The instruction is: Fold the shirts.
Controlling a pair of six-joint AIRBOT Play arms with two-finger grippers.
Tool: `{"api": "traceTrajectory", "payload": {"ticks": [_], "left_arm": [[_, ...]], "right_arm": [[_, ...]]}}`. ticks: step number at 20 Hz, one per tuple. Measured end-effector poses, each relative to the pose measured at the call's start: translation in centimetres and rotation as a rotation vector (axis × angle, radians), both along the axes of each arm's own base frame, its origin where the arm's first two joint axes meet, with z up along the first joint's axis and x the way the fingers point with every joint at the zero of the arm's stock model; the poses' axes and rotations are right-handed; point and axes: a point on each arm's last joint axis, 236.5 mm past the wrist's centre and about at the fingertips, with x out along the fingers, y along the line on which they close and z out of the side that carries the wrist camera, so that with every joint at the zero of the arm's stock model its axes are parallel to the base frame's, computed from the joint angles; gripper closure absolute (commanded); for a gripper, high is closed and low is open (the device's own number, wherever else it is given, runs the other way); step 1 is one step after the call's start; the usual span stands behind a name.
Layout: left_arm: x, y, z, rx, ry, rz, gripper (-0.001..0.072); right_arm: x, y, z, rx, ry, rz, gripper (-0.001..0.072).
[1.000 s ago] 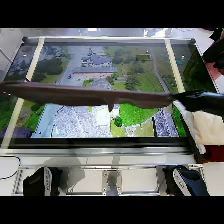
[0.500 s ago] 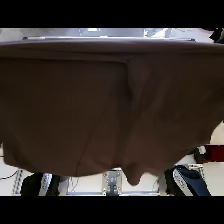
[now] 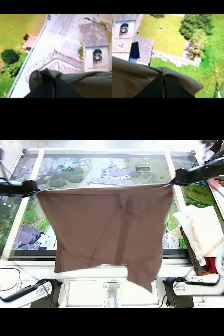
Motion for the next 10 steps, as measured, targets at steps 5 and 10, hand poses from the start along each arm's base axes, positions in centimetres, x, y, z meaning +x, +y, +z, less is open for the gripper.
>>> {"api": "traceTrajectory", "payload": {"ticks": [5,10], "left_arm": [[5.6,1.0,-7.5,-0.017,0.002,0.075,0.0697],[5.3,0.6,-8.8,-0.011,0.041,0.062,0.0697]], "right_arm": [[5.9,1.9,-11.3,0.029,0.088,-0.024,0.0701],[6.5,1.1,-14.0,-0.049,0.103,-0.019,0.0702]]}}
